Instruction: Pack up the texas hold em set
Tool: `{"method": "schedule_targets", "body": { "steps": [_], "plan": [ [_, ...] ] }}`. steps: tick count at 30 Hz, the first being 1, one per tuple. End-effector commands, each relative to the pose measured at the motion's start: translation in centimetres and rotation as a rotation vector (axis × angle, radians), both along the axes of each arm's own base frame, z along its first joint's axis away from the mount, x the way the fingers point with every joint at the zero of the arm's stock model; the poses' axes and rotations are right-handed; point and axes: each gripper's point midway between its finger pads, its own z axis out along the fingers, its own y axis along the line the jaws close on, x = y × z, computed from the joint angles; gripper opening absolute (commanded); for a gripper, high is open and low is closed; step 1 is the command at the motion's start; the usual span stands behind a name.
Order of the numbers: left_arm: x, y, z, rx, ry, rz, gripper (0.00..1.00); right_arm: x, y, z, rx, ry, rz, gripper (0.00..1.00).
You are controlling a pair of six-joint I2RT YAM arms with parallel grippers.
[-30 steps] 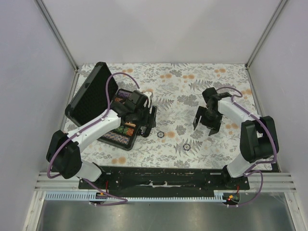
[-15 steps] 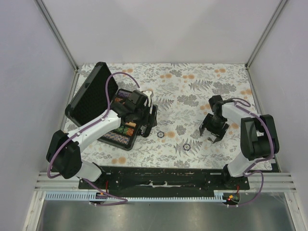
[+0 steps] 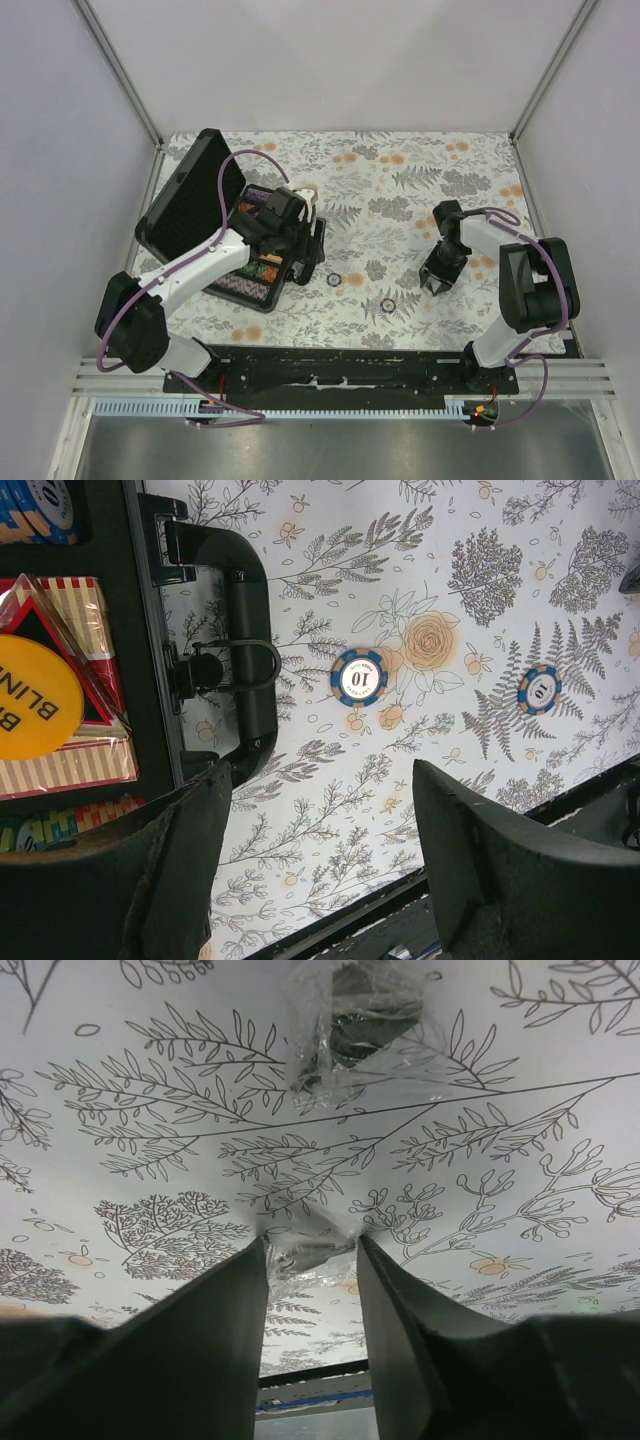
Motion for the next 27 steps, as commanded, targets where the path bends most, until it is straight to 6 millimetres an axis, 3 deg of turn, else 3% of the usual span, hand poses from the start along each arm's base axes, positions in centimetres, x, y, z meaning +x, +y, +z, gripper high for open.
{"method": "schedule_targets", "body": {
  "steps": [1, 10, 14, 25, 27],
  "plan": [
    [0.6, 0.0, 2.4, -0.021, -0.064, 0.012, 0.79, 0.9, -0.8, -0.6, -0.043, -0.052, -0.006, 0.43],
    [1.3, 1.6, 4.0, 0.015, -0.125, 0.079, 0.77, 4.1, 0.2, 2.6, -0.001, -0.186, 0.025, 0.38],
    [1.5, 2.3, 4.8, 0.022, -0.155, 0.116, 0.77, 5.8, 2.0, 4.3, 0.056, -0.242, 0.053, 0.35],
    [1.4, 4.1, 6.2, 0.054, -0.200, 0.178, 0.77, 8.8, 5.8, 5.6, 0.100, -0.318, 0.124, 0.00],
    [1.4, 4.4, 6.4, 0.061, -0.208, 0.189, 0.76, 9.3, 6.7, 6.0, 0.111, -0.330, 0.147, 0.00]
  ]
}}
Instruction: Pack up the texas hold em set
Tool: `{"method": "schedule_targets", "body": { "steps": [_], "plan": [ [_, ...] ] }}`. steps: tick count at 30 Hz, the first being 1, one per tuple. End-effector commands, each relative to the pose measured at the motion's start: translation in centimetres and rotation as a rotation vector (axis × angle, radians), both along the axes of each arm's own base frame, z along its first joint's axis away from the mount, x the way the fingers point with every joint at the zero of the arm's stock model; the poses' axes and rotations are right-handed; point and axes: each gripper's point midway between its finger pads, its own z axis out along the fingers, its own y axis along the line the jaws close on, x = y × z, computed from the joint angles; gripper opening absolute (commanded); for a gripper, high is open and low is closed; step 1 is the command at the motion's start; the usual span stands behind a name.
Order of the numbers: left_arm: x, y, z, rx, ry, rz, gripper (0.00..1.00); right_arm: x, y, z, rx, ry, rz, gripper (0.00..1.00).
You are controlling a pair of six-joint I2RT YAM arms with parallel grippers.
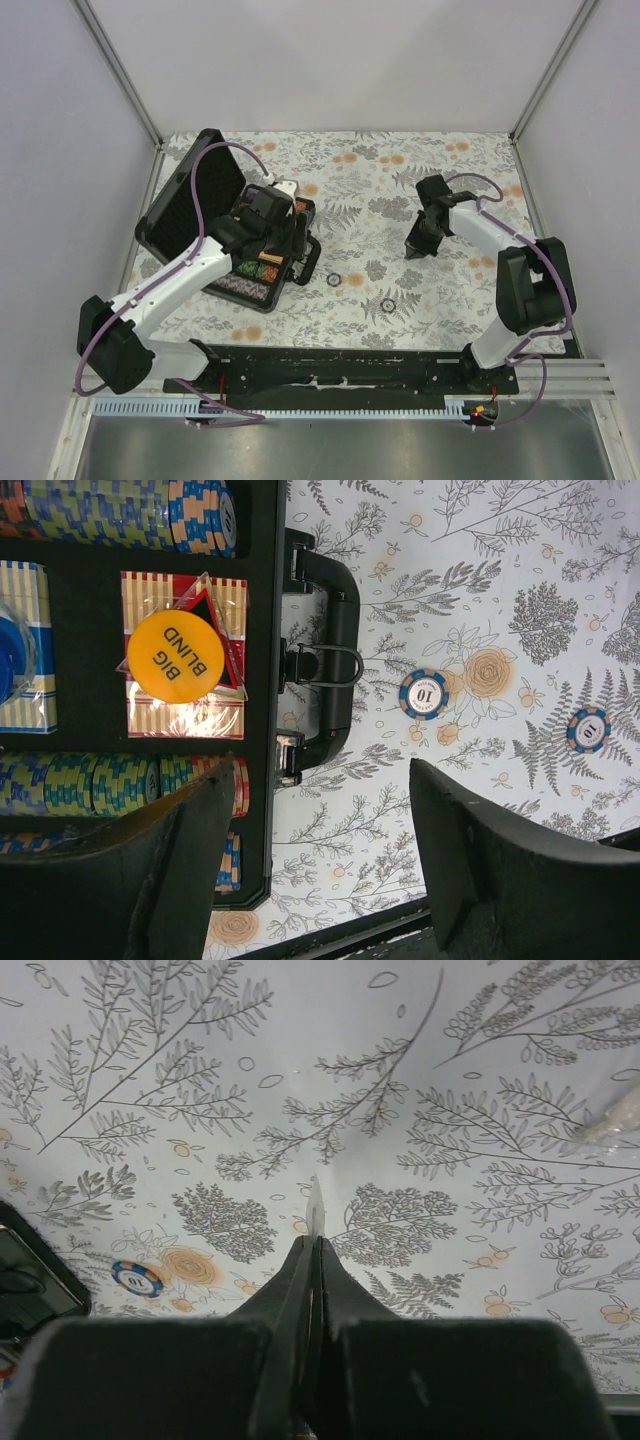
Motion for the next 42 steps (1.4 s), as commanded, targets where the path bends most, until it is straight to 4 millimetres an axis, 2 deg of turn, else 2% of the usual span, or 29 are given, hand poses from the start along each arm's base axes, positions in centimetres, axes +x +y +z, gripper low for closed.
{"method": "schedule_targets", "body": {
  "steps": [1, 3, 6, 10, 15, 19, 24, 28, 32, 38, 42],
  "plan": [
    [0.7, 0.5, 2.9, -0.024, -0.073, 0.059, 0.76, 2.7, 2.4, 1.8, 0.039, -0.086, 0.042, 0.00],
    [0.9, 1.1, 3.1, -0.014, -0.088, 0.085, 0.76, 3.5, 3.9, 2.4, 0.058, -0.111, 0.078, 0.00],
    [1.0, 1.9, 3.5, -0.002, -0.109, 0.124, 0.76, 4.9, 7.5, 4.1, 0.107, -0.176, 0.179, 0.00],
    [1.0, 3.5, 4.7, 0.006, -0.156, 0.199, 0.76, 6.6, 13.5, 6.5, 0.190, -0.280, 0.341, 0.00],
    [0.6, 6.2, 6.3, 0.011, -0.229, 0.318, 0.76, 7.7, 22.0, 9.9, 0.339, -0.427, 0.563, 0.00],
    [0.1, 8.0, 7.9, -0.010, -0.296, 0.391, 0.75, 7.0, 27.9, 11.3, 0.408, -0.514, 0.727, 0.00],
    [-0.6, 9.7, 9.4, -0.039, -0.360, 0.456, 0.74, 6.1, 33.6, 12.0, 0.492, -0.575, 0.844, 0.00],
    [-1.1, 10.8, 10.2, -0.051, -0.395, 0.488, 0.74, 4.9, 37.0, 11.8, 0.531, -0.601, 0.919, 0.00],
    [-1.4, 11.3, 10.6, -0.051, -0.411, 0.494, 0.74, 4.3, 39.2, 10.9, 0.537, -0.598, 0.958, 0.01],
    [-1.6, 11.5, 10.7, -0.038, -0.413, 0.487, 0.74, 3.8, 40.7, 9.3, 0.499, -0.590, 1.001, 0.05],
    [-1.5, 11.7, 10.8, -0.028, -0.418, 0.487, 0.74, 3.5, 41.0, 8.1, 0.465, -0.573, 1.023, 0.06]
  ]
}}
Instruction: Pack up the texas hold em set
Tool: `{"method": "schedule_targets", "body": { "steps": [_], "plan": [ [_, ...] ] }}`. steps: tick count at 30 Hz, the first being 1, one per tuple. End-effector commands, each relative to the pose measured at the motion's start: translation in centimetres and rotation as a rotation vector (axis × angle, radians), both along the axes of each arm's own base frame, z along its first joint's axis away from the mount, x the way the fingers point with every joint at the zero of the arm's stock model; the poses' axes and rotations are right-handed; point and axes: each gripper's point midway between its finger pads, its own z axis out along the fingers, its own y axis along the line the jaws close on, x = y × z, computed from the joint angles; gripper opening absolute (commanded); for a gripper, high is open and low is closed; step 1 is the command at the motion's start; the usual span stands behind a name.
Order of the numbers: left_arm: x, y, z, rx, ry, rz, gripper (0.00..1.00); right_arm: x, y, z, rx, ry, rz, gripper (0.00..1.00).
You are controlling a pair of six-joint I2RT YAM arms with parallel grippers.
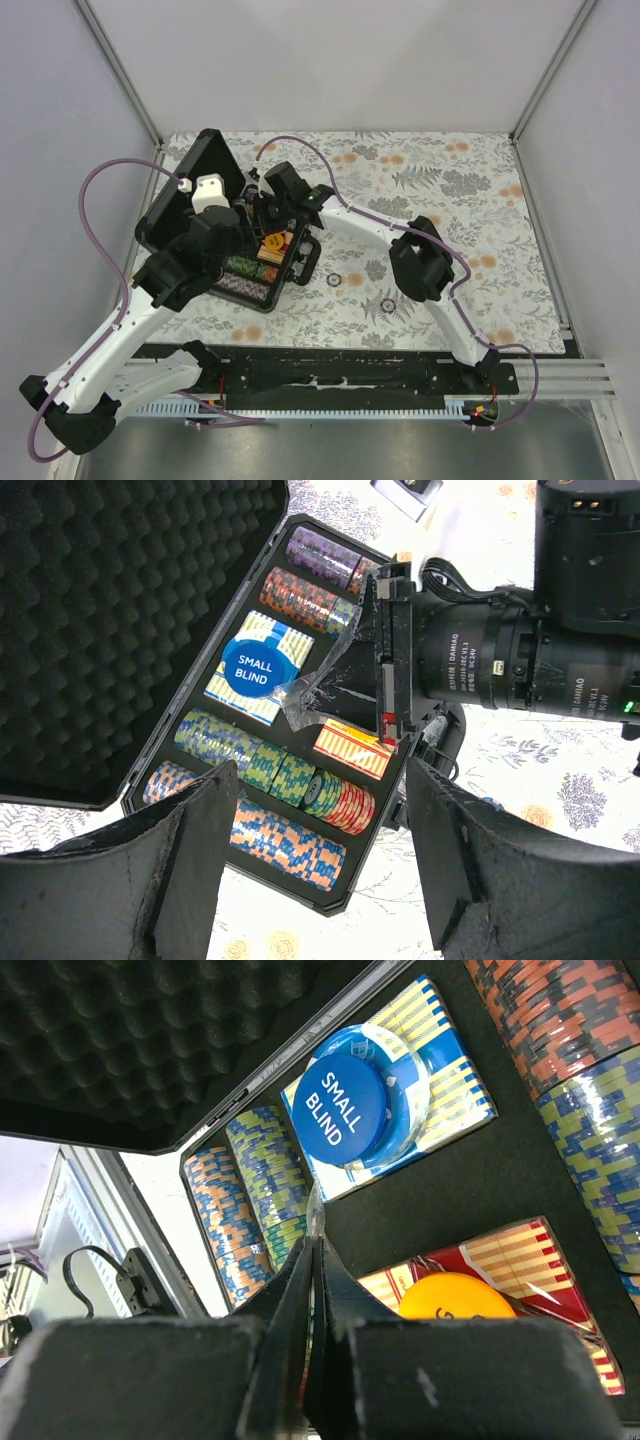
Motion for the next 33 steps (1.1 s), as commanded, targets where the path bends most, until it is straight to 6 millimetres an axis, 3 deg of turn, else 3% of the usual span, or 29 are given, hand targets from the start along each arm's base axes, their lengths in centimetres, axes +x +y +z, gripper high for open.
{"method": "schedule_targets", "body": {
  "steps": [1, 9, 16, 20, 25, 26, 33],
  "plan": [
    [0.1, 0.7, 0.8, -0.008, -0.037, 0.042, 0.74, 0.2, 1.0, 0.5, -0.010, -0.063, 0.024, 0.06],
    [0.1, 0.8, 0.8, -0.005, -0.037, 0.046, 0.74, 0.3, 0.8, -0.1, -0.069, -0.077, 0.004, 0.27],
    [0.2, 1.1, 1.8, -0.012, -0.067, 0.053, 0.74, 1.5, -0.5, 3.7, -0.087, -0.155, -0.074, 0.42],
    [0.3, 0.9, 2.3, -0.028, -0.089, 0.050, 0.74, 2.5, -2.5, 5.6, -0.138, -0.204, -0.158, 0.50],
    [1.1, 0.1, 2.8, -0.063, -0.130, 0.038, 0.74, 3.7, -7.0, 7.6, -0.196, -0.220, -0.308, 0.55],
    [1.3, -0.2, 3.0, -0.070, -0.136, 0.030, 0.74, 4.0, -8.1, 8.7, -0.189, -0.226, -0.344, 0.56],
    [2.9, -2.4, 3.3, -0.107, -0.163, -0.019, 0.74, 5.5, -18.9, 10.6, -0.251, -0.205, -0.559, 0.59]
  ]
}}
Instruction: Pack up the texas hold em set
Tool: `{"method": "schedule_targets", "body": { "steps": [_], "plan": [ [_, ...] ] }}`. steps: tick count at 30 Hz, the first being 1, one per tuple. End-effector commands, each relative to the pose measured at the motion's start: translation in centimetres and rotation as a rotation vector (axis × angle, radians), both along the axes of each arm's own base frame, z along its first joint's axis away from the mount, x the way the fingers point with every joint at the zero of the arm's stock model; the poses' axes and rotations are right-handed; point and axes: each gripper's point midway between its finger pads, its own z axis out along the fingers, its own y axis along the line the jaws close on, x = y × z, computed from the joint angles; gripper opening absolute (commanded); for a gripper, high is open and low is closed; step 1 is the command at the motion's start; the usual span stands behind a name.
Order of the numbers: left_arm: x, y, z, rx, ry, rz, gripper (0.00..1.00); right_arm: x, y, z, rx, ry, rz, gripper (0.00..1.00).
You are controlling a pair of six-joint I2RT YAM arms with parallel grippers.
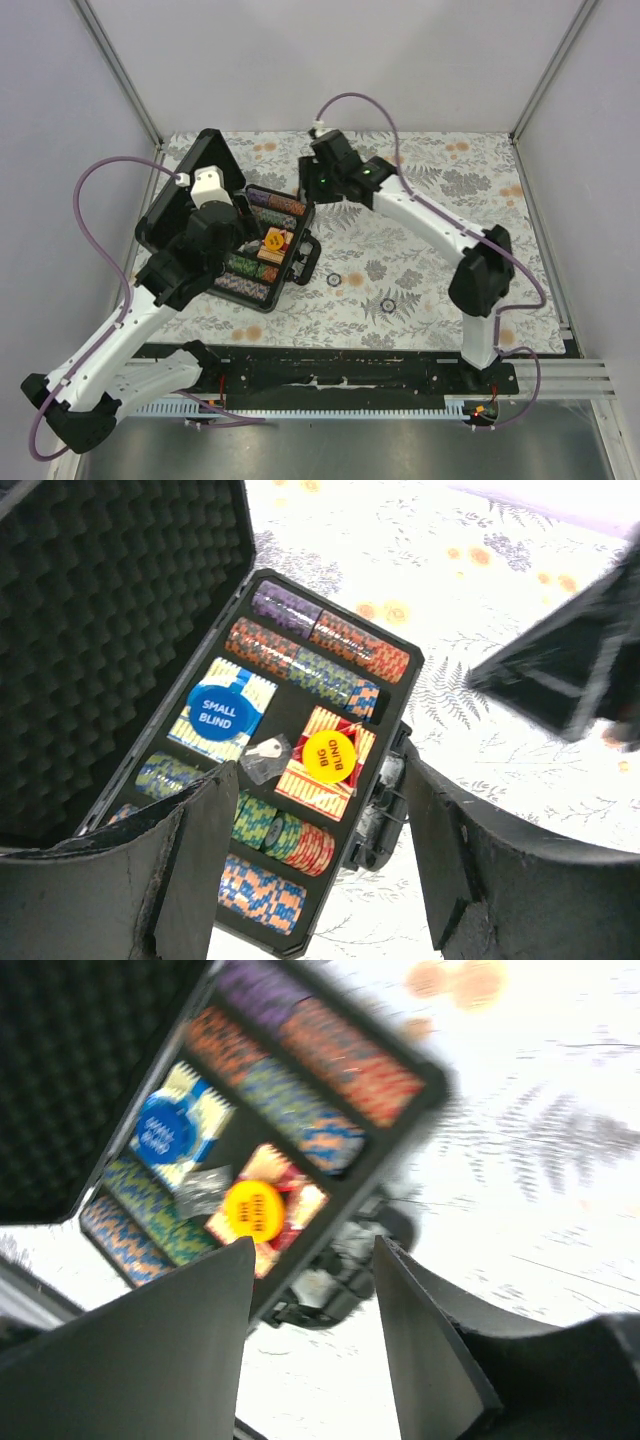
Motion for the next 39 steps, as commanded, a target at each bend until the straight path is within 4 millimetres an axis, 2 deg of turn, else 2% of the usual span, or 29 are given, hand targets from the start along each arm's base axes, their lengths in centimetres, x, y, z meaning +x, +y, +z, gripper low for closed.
{"method": "schedule_targets", "body": {
  "steps": [1, 2, 6, 10, 12, 15, 19, 21, 23, 28, 32, 39],
  "plan": [
    [1.7, -1.7, 1.1, -0.038, -0.062, -0.030, 0.74, 1.7, -8.2, 3.1, -0.031, -0.059, -0.210, 0.60],
    [1.9, -2.0, 1.2, -0.041, -0.066, -0.037, 0.74, 1.7, -10.2, 3.4, -0.034, -0.060, -0.251, 0.61],
    [2.7, -3.1, 1.0, -0.052, -0.064, -0.059, 0.74, 1.4, -16.9, 2.2, -0.096, -0.026, -0.388, 0.64],
    [3.3, -4.1, 0.5, -0.070, -0.054, -0.074, 0.74, 0.4, -21.8, 0.8, -0.159, 0.006, -0.475, 0.69],
    [3.4, -4.3, 0.2, -0.073, -0.045, -0.079, 0.74, -0.1, -24.3, -1.0, -0.190, 0.052, -0.519, 0.71],
    [3.5, -4.5, -0.1, -0.076, -0.042, -0.078, 0.74, -0.7, -26.4, -3.2, -0.153, 0.148, -0.565, 0.75],
    [3.6, -4.8, -0.7, -0.074, -0.032, -0.085, 0.74, -0.9, -28.6, -7.3, -0.109, 0.301, -0.632, 0.76],
    [3.7, -4.9, -0.6, -0.069, -0.029, -0.091, 0.74, -1.1, -30.4, -9.5, -0.108, 0.376, -0.683, 0.77],
    [3.7, -5.0, -0.6, -0.059, -0.026, -0.100, 0.74, -1.4, -31.9, -10.8, -0.113, 0.419, -0.723, 0.83],
    [3.7, -5.0, -1.0, -0.055, -0.014, -0.098, 0.74, -1.7, -35.6, -12.6, -0.220, 0.427, -0.811, 0.96],
    [3.8, -5.0, -1.3, -0.048, -0.011, -0.095, 0.75, -2.4, -38.0, -13.8, -0.290, 0.463, -0.874, 0.98],
    [4.4, -5.4, -1.4, -0.027, -0.010, -0.104, 0.75, -4.3, -38.5, -16.3, -0.305, 0.572, -0.934, 0.95]
  ]
}}
